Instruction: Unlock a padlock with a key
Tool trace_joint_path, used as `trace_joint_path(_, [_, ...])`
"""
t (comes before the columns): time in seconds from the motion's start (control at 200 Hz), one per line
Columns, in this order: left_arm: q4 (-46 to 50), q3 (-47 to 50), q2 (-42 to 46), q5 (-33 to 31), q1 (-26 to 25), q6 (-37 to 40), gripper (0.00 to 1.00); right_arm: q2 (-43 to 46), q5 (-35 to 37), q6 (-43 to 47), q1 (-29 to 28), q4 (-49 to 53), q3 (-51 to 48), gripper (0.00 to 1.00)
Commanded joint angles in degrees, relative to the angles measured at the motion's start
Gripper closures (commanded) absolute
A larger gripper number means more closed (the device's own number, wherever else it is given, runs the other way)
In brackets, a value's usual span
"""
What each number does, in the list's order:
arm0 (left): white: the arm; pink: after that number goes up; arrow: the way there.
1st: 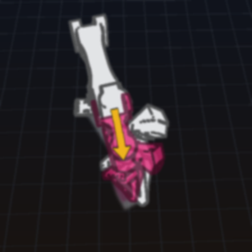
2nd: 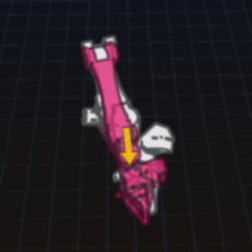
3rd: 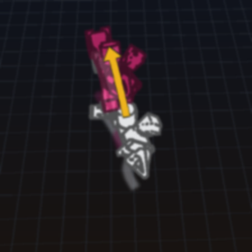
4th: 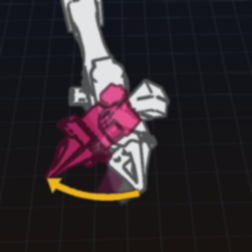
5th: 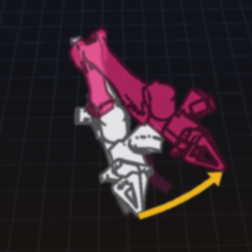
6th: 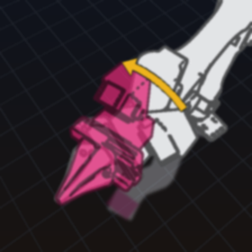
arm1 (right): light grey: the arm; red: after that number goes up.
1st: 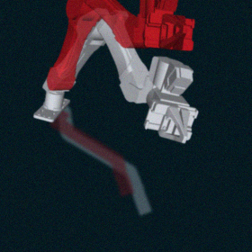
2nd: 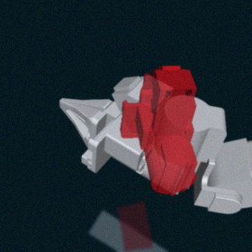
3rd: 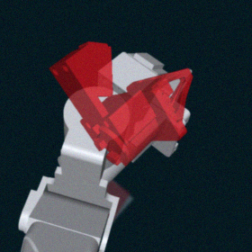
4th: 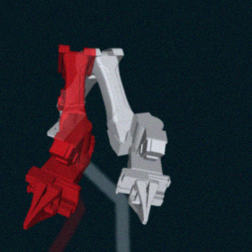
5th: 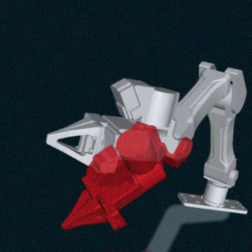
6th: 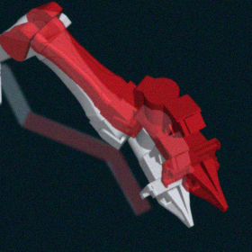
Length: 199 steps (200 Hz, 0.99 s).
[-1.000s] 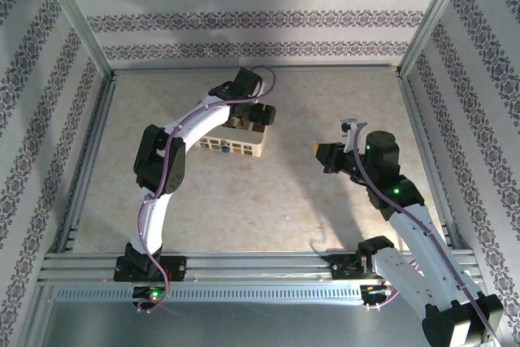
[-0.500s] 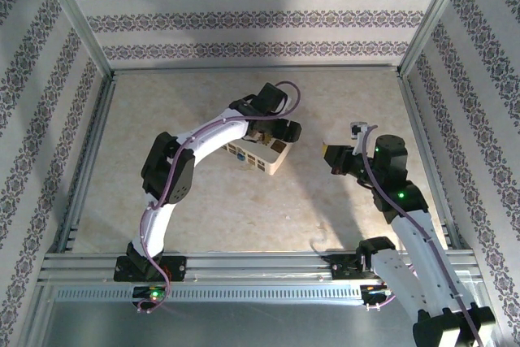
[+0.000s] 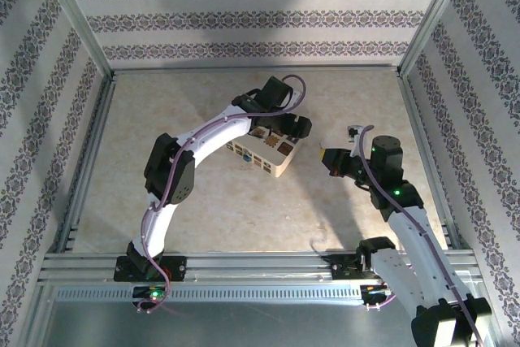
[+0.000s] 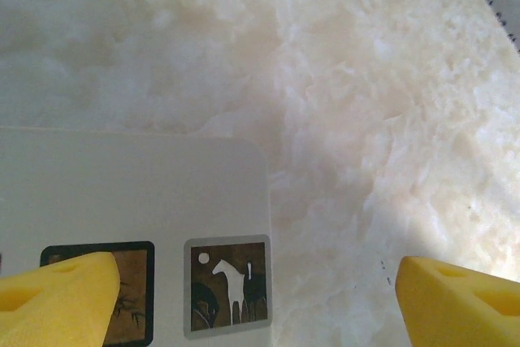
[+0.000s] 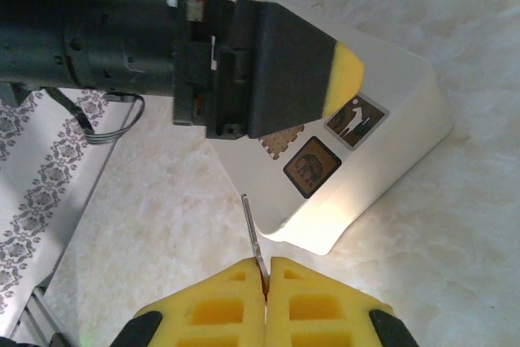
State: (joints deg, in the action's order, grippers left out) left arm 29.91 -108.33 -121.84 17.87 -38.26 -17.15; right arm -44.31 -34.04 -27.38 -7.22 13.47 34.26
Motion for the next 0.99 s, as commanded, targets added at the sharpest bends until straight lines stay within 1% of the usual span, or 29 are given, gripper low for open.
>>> trace_joint_path(0.0, [-3.06,6.10,9.40,0.64,2.22,0.56,0.12,-1.20,-2.80,-1.96,-0.27,-4.03,-1.19,1.00])
trace_joint_path(0.135, [-9.88,19.78,19.79,-2.04,5.15,-0.01,0.11,-4.35,-2.47,-2.06,-3.38,-6.46,-0.78,1.00])
trace_joint_path(0.285, [-18.33,36.21,31.33,-4.22,8.64,-1.86,0.10,-9.70,-0.33,-2.50,-9.50,-11.03,-0.11,1.00])
trace_joint_path(0.44, [-20.88,47.98,41.20,-8.76,10.13,-2.90,0.08,-16.46,2.47,-1.78,-16.24,-14.10,1.07,1.00])
trace_joint_path(0.605, [-21.73,55.98,48.12,-13.96,10.14,-3.40,0.07,-23.43,2.84,-1.47,-21.05,-17.36,1.98,1.00])
trace_joint_path(0.715, [-22.95,60.13,51.66,-18.53,10.14,-5.67,0.07,-27.33,3.99,0.15,-23.68,-18.22,2.48,1.00])
trace_joint_path(0.855, [-30.04,66.37,55.05,-19.18,10.11,-6.86,0.08,-31.23,5.64,0.73,-25.37,-21.08,2.57,1.00])
trace_joint_path(0.904, [-30.23,67.28,55.49,-20.13,10.13,-7.07,0.08,-32.47,5.83,1.10,-25.56,-21.92,3.03,1.00])
trace_joint_path(0.989, [-27.96,66.65,55.35,-21.51,10.07,-7.04,0.09,-34.62,6.47,2.48,-25.45,-22.27,4.15,1.00])
